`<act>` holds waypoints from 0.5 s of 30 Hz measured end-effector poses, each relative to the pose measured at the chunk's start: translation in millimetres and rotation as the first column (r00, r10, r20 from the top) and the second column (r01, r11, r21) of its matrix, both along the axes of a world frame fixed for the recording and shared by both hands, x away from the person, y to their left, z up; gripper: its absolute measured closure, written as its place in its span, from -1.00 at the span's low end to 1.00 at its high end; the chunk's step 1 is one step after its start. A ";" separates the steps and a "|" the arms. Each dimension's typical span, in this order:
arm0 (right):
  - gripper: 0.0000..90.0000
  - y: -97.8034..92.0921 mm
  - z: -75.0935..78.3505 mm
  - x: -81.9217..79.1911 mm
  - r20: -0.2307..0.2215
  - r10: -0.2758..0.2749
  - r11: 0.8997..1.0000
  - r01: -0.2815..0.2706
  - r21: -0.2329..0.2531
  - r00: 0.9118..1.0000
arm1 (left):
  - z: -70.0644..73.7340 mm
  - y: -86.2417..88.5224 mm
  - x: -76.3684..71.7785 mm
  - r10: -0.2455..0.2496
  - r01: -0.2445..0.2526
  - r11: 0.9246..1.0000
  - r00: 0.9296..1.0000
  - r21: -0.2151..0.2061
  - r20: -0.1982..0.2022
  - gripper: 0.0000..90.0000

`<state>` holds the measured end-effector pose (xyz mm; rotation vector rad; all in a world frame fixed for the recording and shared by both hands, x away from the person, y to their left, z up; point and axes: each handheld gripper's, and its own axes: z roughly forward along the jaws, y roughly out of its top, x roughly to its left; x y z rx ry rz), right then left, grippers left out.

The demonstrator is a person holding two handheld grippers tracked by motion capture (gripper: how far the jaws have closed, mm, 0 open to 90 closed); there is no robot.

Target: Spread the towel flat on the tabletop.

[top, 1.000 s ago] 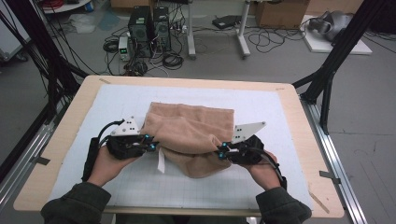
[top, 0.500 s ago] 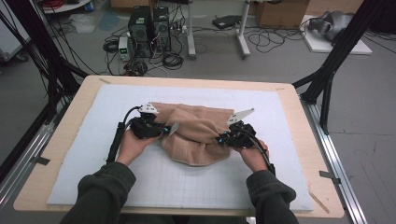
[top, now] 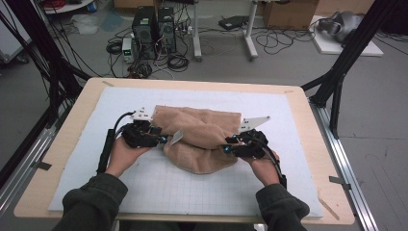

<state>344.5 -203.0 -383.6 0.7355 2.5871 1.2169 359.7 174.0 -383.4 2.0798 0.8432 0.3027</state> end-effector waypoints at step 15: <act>0.28 16.9 4.2 -19.2 0.038 0.054 0.999 -0.054 0.008 0.998 | -22.3 -25.5 -18.3 -0.152 0.154 0.988 0.987 0.032 -0.054 0.19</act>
